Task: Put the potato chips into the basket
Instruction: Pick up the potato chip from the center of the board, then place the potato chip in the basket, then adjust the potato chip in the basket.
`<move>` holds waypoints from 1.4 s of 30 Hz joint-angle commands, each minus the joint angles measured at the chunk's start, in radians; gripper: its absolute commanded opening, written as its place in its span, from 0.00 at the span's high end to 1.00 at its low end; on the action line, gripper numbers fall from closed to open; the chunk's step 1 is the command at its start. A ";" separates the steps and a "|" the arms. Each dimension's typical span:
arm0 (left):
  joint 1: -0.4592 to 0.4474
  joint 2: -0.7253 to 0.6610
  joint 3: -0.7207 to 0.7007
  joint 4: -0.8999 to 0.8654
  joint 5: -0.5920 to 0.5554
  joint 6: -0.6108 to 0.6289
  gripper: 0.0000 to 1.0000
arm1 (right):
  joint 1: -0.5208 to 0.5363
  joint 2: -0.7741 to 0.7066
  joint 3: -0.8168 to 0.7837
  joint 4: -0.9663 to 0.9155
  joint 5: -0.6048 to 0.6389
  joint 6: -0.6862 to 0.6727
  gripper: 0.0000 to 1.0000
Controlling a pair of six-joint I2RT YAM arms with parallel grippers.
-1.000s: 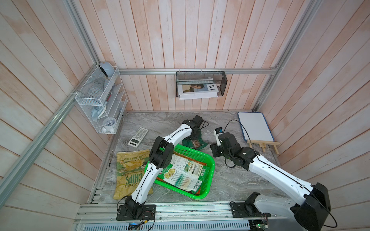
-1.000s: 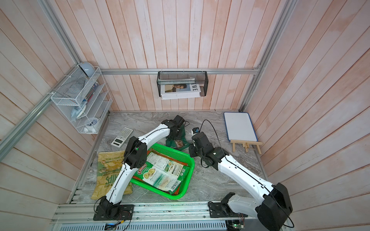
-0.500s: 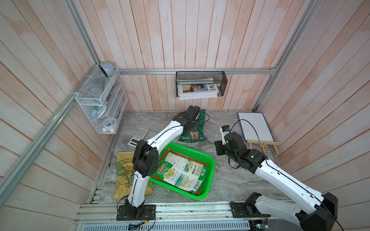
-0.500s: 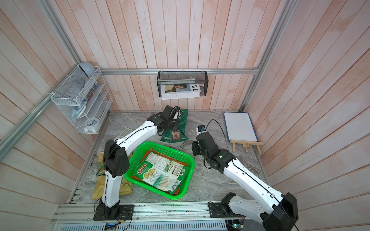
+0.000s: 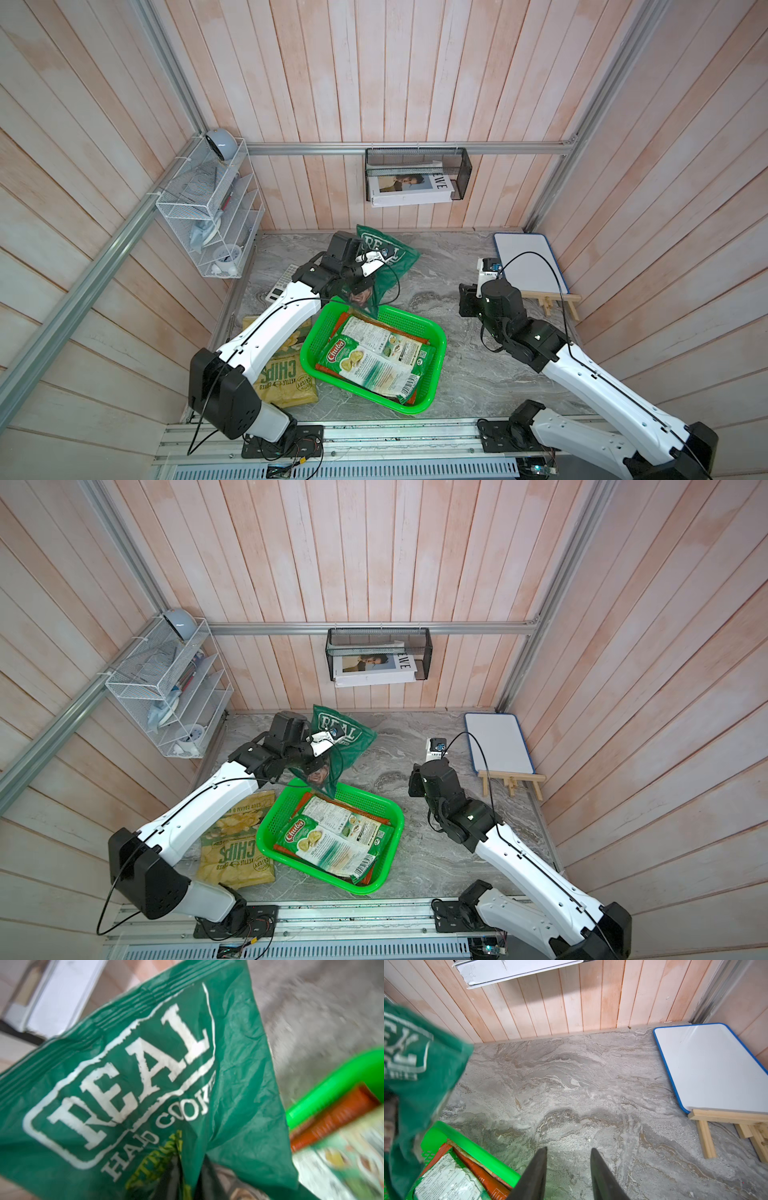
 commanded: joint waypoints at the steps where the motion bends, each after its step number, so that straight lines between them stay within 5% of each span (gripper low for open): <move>1: 0.000 -0.115 -0.071 -0.204 0.220 0.432 0.61 | -0.003 -0.002 -0.025 0.043 0.005 0.052 0.62; 6: -0.010 -0.241 -0.207 -0.236 0.326 0.560 0.60 | -0.002 -0.002 -0.038 0.053 -0.020 0.086 0.62; 11: -0.041 -0.274 -0.244 -0.181 0.337 0.520 0.60 | -0.003 0.012 -0.033 0.057 -0.038 0.081 0.62; 15: -0.045 -0.255 -0.308 0.117 0.191 0.260 0.29 | -0.002 0.037 -0.025 0.064 -0.074 0.096 0.62; 17: -0.048 -0.219 -0.301 0.156 0.168 0.210 0.26 | -0.003 0.048 -0.024 0.067 -0.087 0.104 0.62; 21: -0.045 -0.105 -0.291 0.167 0.139 0.203 0.29 | -0.003 0.067 -0.020 0.066 -0.106 0.126 0.62; 24: -0.035 -0.017 -0.273 0.157 0.125 0.206 0.44 | -0.002 0.077 -0.021 0.071 -0.129 0.139 0.62; 28: -0.016 0.048 -0.254 0.172 0.130 0.200 0.51 | -0.001 0.094 -0.013 0.073 -0.146 0.149 0.63; 31: -0.010 0.084 -0.258 0.235 0.088 0.188 0.73 | -0.002 0.110 -0.009 0.083 -0.158 0.154 0.63; 37: 0.001 0.086 -0.272 0.289 0.082 0.186 0.72 | 0.000 0.145 0.002 0.090 -0.183 0.170 0.64; 42: 0.005 0.073 -0.288 0.277 0.123 0.198 0.55 | 0.002 0.163 0.000 0.104 -0.188 0.177 0.65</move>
